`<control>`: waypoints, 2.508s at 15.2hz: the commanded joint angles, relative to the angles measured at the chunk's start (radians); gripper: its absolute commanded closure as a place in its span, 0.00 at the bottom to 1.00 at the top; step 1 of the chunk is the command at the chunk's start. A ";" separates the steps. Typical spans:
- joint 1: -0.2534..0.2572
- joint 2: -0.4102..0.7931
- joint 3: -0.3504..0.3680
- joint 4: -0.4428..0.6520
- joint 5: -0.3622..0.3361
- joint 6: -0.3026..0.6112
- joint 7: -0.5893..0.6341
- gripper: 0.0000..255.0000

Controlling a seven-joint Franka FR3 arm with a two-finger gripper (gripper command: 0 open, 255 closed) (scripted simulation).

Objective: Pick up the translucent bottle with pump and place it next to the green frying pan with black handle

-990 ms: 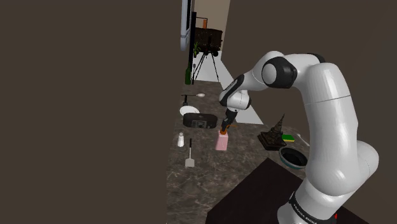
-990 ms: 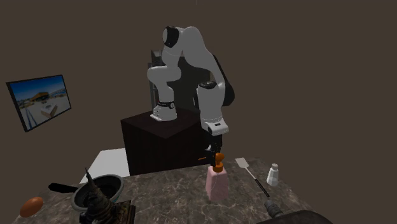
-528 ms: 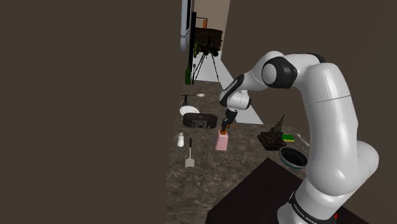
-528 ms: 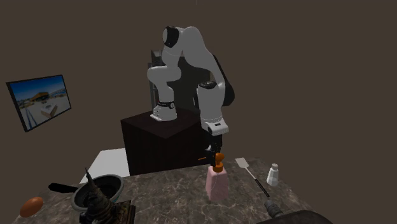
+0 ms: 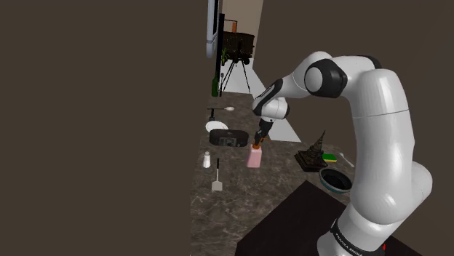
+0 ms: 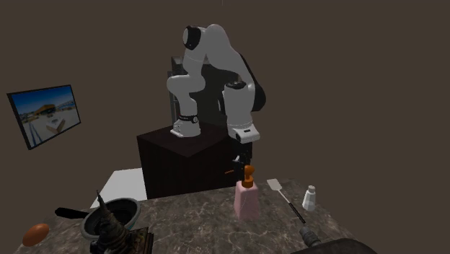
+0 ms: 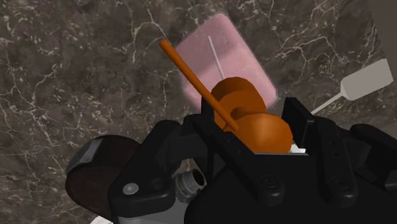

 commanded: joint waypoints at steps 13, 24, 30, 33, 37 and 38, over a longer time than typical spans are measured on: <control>0.032 -0.135 -0.046 -0.001 -0.071 -0.128 0.060 1.00; 0.048 -0.223 -0.072 0.029 -0.122 -0.239 0.104 1.00; 0.054 -0.263 -0.081 0.058 -0.147 -0.303 0.126 1.00; 0.056 -0.281 -0.085 0.075 -0.158 -0.337 0.136 1.00; 0.058 -0.302 -0.090 0.101 -0.171 -0.382 0.149 1.00; 0.059 -0.307 -0.091 0.109 -0.175 -0.393 0.152 1.00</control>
